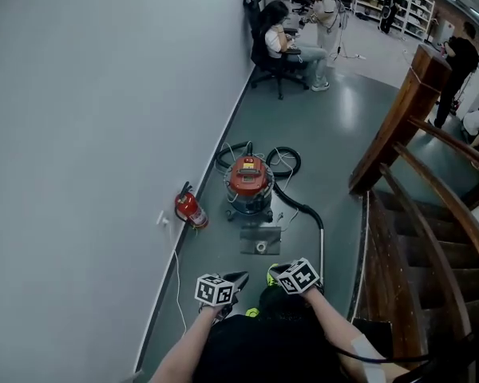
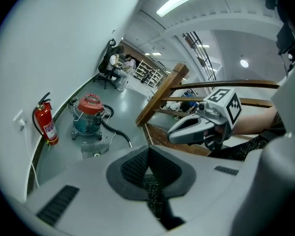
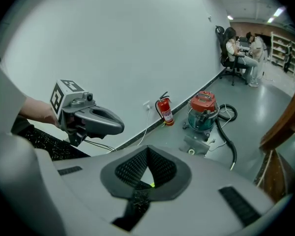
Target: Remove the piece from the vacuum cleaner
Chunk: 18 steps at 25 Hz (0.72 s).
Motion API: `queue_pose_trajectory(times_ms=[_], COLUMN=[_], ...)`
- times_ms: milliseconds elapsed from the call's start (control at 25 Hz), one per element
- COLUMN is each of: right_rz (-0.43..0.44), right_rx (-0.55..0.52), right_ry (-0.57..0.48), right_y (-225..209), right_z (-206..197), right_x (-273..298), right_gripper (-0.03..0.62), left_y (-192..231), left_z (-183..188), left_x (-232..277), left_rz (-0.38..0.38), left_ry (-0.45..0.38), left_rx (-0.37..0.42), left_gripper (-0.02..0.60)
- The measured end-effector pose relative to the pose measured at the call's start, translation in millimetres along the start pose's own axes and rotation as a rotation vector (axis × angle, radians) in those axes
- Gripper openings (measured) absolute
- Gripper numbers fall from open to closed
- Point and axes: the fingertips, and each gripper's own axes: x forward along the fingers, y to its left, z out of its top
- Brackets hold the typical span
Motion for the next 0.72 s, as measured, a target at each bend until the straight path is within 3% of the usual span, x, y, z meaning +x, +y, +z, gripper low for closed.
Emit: queue_pose_trajectory(times_ms=[560, 720], right_rz=[-0.032, -0.036], right_rx=[0.042, 0.065], right_ry=[-0.11, -0.168], right_y=[57.4, 56.1], right_z=[-55.2, -49.4], right_x=[-29.5, -42.7], right_gripper=[0.015, 0.015], left_y=[-82.9, -90.4], left_z=[-33.1, -33.5], left_x=[-3.8, -7.0], left_rz=[-0.023, -0.022], left_ry=[-0.065, -0.086], left_rx=[0.089, 0.087], left_gripper=[0.011, 0.011])
